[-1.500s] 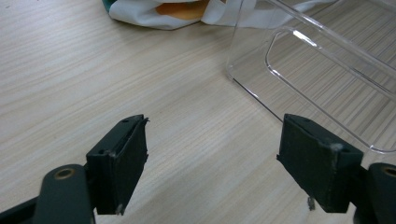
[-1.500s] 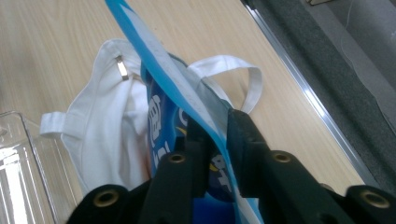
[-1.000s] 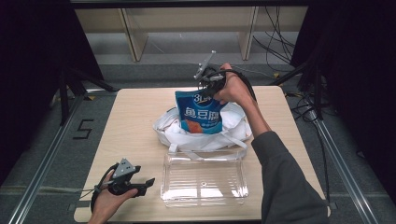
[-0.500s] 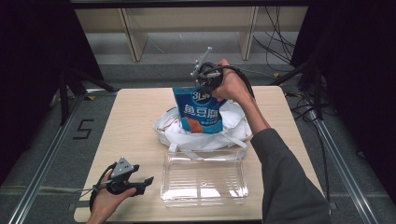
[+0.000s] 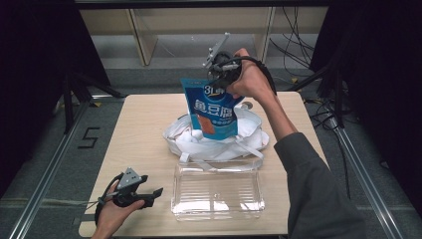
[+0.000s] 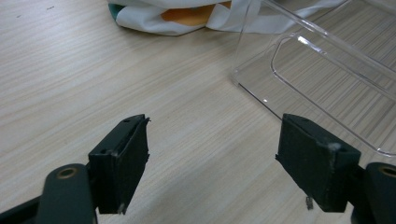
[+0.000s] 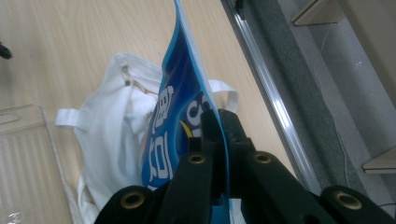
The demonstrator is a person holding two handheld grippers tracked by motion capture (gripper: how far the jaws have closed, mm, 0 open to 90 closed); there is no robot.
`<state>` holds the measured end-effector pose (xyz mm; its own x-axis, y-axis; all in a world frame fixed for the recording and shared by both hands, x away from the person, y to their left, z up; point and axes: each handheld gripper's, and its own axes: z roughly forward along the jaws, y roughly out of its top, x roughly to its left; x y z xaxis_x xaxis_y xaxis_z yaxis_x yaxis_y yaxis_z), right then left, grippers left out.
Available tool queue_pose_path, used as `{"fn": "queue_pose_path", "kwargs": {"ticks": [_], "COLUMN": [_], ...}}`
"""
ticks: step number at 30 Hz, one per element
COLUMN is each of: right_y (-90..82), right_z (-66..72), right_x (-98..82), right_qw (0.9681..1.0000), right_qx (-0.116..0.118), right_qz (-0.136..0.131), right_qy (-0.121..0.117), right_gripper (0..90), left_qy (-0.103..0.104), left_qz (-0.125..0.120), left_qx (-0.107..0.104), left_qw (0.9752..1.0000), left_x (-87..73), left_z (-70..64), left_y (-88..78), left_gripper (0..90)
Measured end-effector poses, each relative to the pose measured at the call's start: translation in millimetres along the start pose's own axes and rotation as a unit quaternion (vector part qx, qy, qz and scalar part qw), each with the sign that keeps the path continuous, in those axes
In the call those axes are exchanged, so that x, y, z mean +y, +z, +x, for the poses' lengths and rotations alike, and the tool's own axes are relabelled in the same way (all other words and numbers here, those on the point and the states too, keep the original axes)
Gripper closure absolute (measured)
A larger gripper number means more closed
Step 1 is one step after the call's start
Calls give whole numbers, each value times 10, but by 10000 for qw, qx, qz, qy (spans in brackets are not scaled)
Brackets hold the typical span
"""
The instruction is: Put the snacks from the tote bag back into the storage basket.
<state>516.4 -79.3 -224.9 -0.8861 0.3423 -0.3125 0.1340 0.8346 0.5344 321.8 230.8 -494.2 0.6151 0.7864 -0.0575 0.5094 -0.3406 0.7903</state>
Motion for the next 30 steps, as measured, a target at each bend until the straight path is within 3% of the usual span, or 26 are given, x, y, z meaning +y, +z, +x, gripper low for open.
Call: {"fn": "queue_pose_path", "kwargs": {"ticks": [3,4,7,9,10,12,14,15,16,17,19,20,23,25,26,27,30], "right_y": [-70,-138,-218,-295,-373,-407,-512,-543,-578,-578,-633,-688,-762,-781,-803,-819,-836], "right_z": [32,54,90,146,212,234,335,368,395,395,435,489,562,578,600,621,659], "right_x": [15,34,43,48,49,49,43,38,30,30,3,-28,-69,-83,-120,-145,-204], "right_qw": [10000,9999,9998,9999,9998,9997,9993,9995,9994,9994,9989,9989,9985,9982,9981,9984,9980], "right_qx": [-60,-36,-29,8,1,-9,34,26,28,28,73,130,148,214,189,284,292], "right_qz": [35,-90,-130,-103,-125,-165,-184,-188,-230,-230,-316,-323,-380,-368,-377,-345,-378], "right_qy": [58,-102,-123,-138,-140,-204,-315,-235,-265,-265,-334,-320,-360,-415,-458,-356,-405], "right_gripper": [900,900,900,900,900,900,900,900,900,900,900,900,900,900,900,900,900], "left_qy": [-62,-84,-79,-112,27,56,-7,-153,-24,-24,-41,-188,-87,-130,-204,-157,-228], "left_qz": [-86,-84,7,-114,6,76,51,-31,11,11,27,-63,16,52,-104,-3,16], "left_qx": [-23,-21,27,-14,3,19,-23,-26,25,25,25,0,68,58,58,63,115], "left_qw": [9999,9999,10000,9999,10000,10000,10000,9999,10000,10000,10000,9998,9999,9999,9997,9999,9997], "left_x": [-7,-1,-3,-7,0,2,-8,-13,1,1,-3,-13,-3,-12,-14,-13,-13], "left_z": [-7,-1,10,-2,24,27,18,-1,17,17,18,12,38,46,40,58,59], "left_y": [3,4,1,3,-13,-16,-11,1,-4,-4,1,11,1,-4,11,1,12], "left_gripper": [239,239,239,239,239,238,239,239,239,239,239,239,239,238,238,238,238]}}
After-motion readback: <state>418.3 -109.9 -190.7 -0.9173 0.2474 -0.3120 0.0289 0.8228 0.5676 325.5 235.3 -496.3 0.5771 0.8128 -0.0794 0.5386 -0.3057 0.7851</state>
